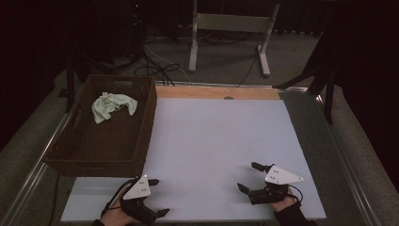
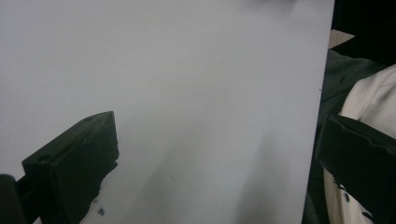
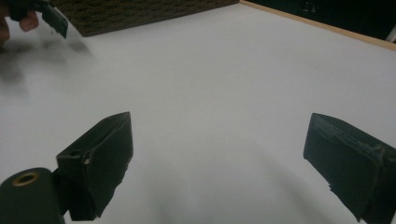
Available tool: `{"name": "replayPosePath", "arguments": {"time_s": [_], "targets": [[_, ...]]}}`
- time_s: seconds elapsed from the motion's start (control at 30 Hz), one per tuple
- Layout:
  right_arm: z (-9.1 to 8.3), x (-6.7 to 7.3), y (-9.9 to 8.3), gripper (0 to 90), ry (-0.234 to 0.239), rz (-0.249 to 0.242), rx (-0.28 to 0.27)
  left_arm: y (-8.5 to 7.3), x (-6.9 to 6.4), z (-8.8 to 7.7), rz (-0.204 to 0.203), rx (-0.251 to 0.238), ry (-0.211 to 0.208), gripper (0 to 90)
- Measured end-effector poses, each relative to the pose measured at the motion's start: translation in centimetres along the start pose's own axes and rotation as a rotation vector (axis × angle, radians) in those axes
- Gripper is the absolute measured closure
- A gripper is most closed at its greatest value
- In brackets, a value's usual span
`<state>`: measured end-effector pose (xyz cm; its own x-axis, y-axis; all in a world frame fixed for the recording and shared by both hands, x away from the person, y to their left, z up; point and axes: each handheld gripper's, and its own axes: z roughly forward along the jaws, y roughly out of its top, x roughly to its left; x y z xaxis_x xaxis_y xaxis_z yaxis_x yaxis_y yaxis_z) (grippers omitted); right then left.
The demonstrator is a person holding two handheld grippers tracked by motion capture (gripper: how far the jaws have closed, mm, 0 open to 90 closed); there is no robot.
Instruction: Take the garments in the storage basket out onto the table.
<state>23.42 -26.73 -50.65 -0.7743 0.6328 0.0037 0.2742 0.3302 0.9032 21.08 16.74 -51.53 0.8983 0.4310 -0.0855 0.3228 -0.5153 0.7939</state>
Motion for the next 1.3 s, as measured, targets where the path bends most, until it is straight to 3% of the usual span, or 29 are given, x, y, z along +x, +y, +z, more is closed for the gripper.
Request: {"name": "replayPosePath", "arguments": {"time_s": [0.13, 0.2, 0.37, 0.67, 0.83, 1.07, 1.3], "targets": [[0.2, 0.4, -0.3, 8.8, 0.022, -0.016, 0.04, 0.1, 0.2, 0.2, -0.009, 0.003, -0.018, 0.0], [0.5, 0.4, -0.5, 8.8, 0.033, -0.025, 0.085, 0.2, 0.2, 0.3, -0.009, 0.011, -0.022, 0.0], [0.7, 0.2, -0.5, 8.8, 0.014, -0.021, 0.093, 0.4, 0.3, 0.5, -0.003, 0.023, -0.028, 0.0], [1.1, -0.2, -0.3, 8.9, 0.009, -0.017, 0.08, 0.5, 0.2, 0.8, -0.007, 0.066, -0.063, 0.0], [0.9, 0.2, -0.3, 8.9, 0.03, -0.006, 0.082, 0.7, 0.0, 0.7, 0.0, 0.081, -0.084, 0.0], [0.4, 0.3, 0.0, 8.9, 0.019, 0.005, 0.068, 1.8, 0.0, 0.6, 0.026, 0.098, -0.105, 0.0], [0.3, 0.8, 0.4, 8.9, 0.04, 0.002, 0.056, 2.5, 0.0, 0.3, 0.03, 0.117, -0.127, 0.0]]}}
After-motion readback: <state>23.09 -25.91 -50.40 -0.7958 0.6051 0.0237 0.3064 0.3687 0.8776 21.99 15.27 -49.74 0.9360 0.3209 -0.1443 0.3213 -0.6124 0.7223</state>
